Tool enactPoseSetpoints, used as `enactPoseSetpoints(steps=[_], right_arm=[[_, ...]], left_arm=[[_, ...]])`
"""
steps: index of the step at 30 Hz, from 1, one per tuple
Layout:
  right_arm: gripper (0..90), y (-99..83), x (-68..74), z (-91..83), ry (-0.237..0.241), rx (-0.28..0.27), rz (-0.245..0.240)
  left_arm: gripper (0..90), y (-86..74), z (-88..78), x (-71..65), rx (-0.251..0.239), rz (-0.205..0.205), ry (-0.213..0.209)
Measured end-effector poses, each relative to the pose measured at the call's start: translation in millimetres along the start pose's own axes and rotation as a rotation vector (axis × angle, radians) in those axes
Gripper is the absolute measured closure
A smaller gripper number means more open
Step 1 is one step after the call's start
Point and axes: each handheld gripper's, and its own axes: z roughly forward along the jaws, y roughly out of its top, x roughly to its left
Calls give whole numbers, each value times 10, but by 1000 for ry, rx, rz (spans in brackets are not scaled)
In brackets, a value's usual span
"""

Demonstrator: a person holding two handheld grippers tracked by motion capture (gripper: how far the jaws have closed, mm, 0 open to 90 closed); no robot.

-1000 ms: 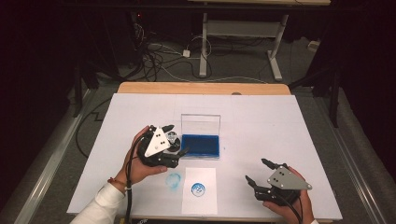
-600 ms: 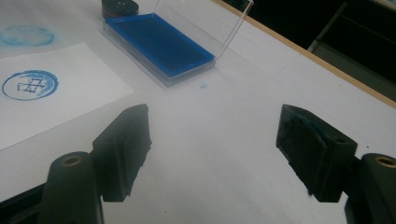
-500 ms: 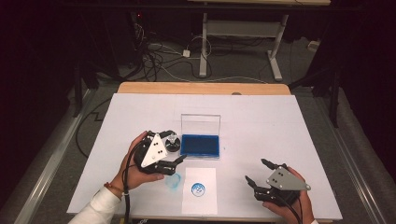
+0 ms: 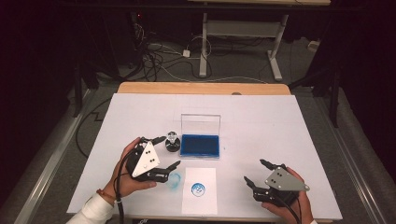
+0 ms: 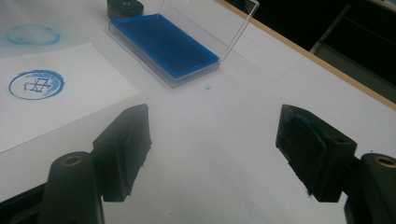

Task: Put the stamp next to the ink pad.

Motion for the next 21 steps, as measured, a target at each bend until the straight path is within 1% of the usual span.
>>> enactPoseSetpoints(steps=[2, 9, 15, 17, 20, 21], right_arm=[[268, 2, 2, -2, -4, -1, -2], [269, -4, -21, -9, -29, 0, 2], [268, -2, -37, -15, -41, -2, 2], [268, -3, -39, -16, -43, 0, 2], [269, -6, -45, -13, -46, 2, 4], [269, -8, -48, -12, -47, 2, 4]], left_arm=[[155, -22, -25, 6, 3, -6, -3], [155, -129, -116, 16, 13, -3, 14], [155, -252, -145, 24, 32, 0, 44], [155, -279, -154, 28, 34, -8, 44], [155, -315, -183, 21, 41, -1, 52], [155, -327, -191, 19, 41, -6, 52]])
